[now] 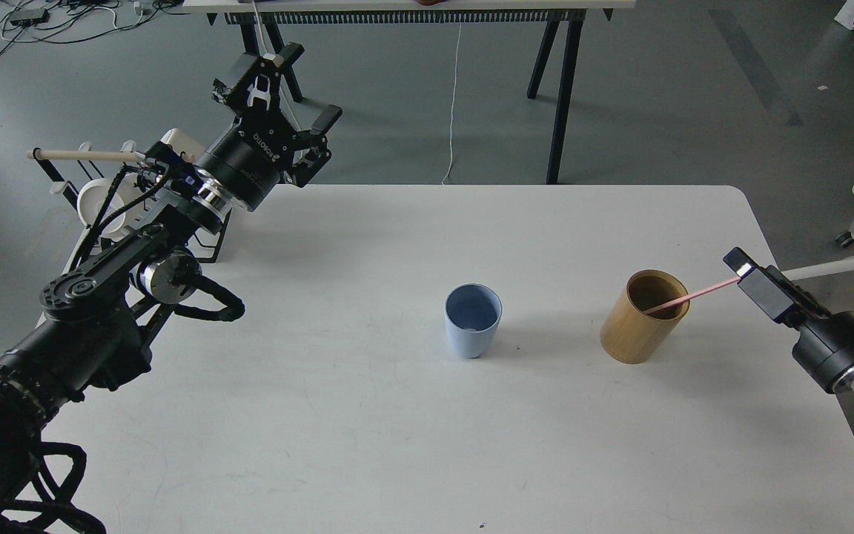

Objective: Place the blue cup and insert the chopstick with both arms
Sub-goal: 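Move the right gripper to the pink stick in the tan cup and grasp it, then pull the pink stick up out of the tan cup with the right gripper, then carry the pink stick over the blue cup and lower it inside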

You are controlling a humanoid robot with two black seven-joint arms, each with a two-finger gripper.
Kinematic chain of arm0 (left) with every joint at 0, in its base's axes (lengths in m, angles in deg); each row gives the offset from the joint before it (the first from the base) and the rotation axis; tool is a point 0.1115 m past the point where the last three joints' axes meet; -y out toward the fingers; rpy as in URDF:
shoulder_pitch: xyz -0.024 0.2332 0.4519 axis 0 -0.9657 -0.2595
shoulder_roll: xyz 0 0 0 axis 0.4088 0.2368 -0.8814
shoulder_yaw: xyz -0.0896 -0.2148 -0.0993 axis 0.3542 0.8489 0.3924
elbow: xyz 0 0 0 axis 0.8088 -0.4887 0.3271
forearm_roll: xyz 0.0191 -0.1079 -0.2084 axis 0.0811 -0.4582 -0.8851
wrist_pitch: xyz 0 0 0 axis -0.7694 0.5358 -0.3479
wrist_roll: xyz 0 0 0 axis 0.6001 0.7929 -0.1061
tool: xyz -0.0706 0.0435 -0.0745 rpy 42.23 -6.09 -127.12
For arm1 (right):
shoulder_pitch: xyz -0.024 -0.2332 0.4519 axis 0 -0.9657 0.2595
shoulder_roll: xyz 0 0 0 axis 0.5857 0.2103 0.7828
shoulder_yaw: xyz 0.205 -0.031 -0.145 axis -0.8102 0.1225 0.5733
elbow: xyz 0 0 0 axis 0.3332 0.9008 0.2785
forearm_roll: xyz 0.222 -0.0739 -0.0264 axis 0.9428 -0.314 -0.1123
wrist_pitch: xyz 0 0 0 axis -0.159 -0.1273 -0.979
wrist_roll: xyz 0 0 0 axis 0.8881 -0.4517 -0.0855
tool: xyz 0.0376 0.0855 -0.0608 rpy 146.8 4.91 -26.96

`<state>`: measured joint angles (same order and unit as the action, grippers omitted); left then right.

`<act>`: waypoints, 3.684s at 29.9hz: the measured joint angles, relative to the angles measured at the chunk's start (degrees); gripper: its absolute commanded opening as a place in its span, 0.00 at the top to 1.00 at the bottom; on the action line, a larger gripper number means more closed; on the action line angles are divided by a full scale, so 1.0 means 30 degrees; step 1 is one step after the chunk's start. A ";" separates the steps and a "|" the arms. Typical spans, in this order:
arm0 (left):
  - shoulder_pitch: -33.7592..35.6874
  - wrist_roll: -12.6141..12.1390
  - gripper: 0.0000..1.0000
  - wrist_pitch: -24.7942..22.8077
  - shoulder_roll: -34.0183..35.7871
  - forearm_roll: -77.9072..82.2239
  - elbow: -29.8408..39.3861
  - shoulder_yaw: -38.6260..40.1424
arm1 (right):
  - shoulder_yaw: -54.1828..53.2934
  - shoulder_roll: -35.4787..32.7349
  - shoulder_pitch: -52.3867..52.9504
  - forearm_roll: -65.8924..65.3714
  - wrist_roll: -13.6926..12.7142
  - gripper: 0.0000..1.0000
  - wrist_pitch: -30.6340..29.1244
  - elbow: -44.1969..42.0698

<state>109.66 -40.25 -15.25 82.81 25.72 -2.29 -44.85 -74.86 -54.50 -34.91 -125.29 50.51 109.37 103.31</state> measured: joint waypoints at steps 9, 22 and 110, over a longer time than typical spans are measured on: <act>-0.0034 0.0000 0.05 0.0000 -0.0087 -0.0007 -0.0044 -0.0083 | -0.0016 0.0317 -0.0713 -0.0382 -0.0001 0.52 -0.0001 -0.0018; -0.0409 0.0000 0.05 0.0000 -0.0143 -0.0029 -0.0044 -0.0091 | -0.0053 0.0317 -0.0556 -0.0479 -0.0001 0.57 -0.0002 -0.0024; -0.1583 0.0001 0.03 0.0001 -0.1105 -0.0056 -0.1207 -0.0174 | 0.7628 0.3041 1.2030 -0.1882 0.0000 0.98 -0.0002 0.2150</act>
<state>104.91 -40.24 -15.24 79.50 25.55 -5.91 -45.37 -51.98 -45.38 1.18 -130.93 50.51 109.36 109.76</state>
